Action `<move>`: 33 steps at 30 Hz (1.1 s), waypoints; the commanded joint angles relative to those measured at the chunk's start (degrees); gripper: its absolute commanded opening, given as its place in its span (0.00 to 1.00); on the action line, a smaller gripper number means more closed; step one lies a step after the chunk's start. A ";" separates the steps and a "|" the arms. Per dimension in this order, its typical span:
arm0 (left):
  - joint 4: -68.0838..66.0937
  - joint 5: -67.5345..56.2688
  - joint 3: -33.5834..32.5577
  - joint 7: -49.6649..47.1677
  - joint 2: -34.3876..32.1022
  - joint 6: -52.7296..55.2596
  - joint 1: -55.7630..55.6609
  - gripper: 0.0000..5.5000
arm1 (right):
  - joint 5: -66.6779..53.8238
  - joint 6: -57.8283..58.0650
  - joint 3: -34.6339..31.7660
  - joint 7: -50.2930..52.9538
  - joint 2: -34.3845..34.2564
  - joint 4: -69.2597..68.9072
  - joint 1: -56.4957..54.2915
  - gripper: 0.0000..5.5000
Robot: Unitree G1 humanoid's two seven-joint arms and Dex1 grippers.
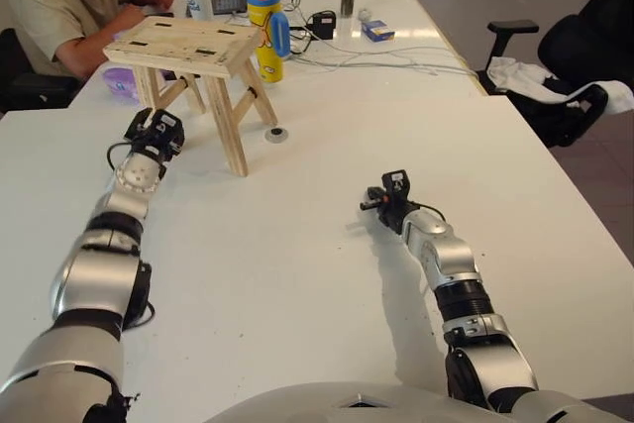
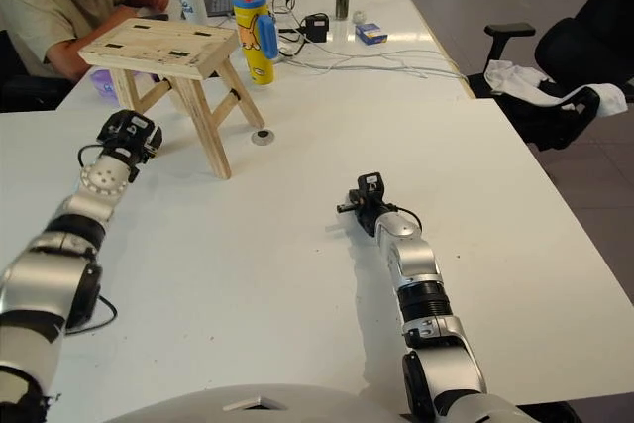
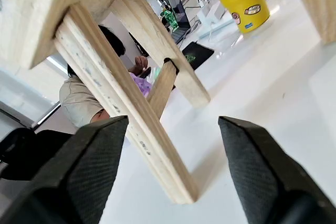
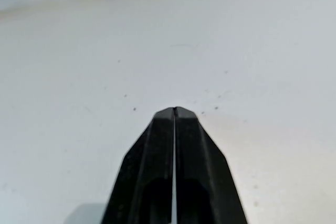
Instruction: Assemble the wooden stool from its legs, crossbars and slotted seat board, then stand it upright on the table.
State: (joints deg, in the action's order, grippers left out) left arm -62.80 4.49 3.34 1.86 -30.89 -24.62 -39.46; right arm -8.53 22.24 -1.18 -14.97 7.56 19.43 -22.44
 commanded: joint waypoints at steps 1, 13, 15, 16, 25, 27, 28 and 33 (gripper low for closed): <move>19.89 -6.88 -5.33 0.12 4.51 2.51 10.37 0.58 | -1.75 -3.44 -2.99 0.65 0.01 -0.46 -8.22 0.00; 47.72 -11.97 -9.91 -5.29 12.89 26.61 6.17 0.58 | 1.59 -4.10 -8.14 10.90 6.89 17.93 -41.22 0.00; 48.27 -11.53 -9.53 -5.26 13.99 27.28 6.41 0.58 | 1.24 -7.32 -9.90 12.16 8.56 21.15 -47.12 0.00; 48.31 -11.31 -9.10 -4.78 14.33 27.42 6.42 0.58 | 1.29 -7.76 -10.37 12.69 9.53 23.06 -50.22 0.00; 51.21 -10.30 -7.64 -1.59 15.35 31.23 3.68 0.58 | 0.13 -8.48 -13.29 19.38 13.84 35.70 -84.74 0.00; 52.41 -10.29 -7.65 -0.79 15.28 32.61 4.88 0.58 | 0.11 -8.34 -13.42 20.54 13.16 38.01 -88.79 0.00; 52.89 -10.13 -7.66 -0.55 15.35 33.16 5.32 0.58 | 0.81 -8.54 -12.82 20.76 12.86 39.00 -89.71 0.00; 54.49 -10.15 -7.73 0.68 15.95 35.47 6.31 0.58 | 0.90 -7.68 -12.74 21.02 11.30 42.69 -89.90 0.00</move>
State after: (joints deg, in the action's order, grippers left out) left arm -9.17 -5.63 -4.36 1.91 -15.41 9.45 -34.05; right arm -7.66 13.44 -14.04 6.00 20.06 60.06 -113.79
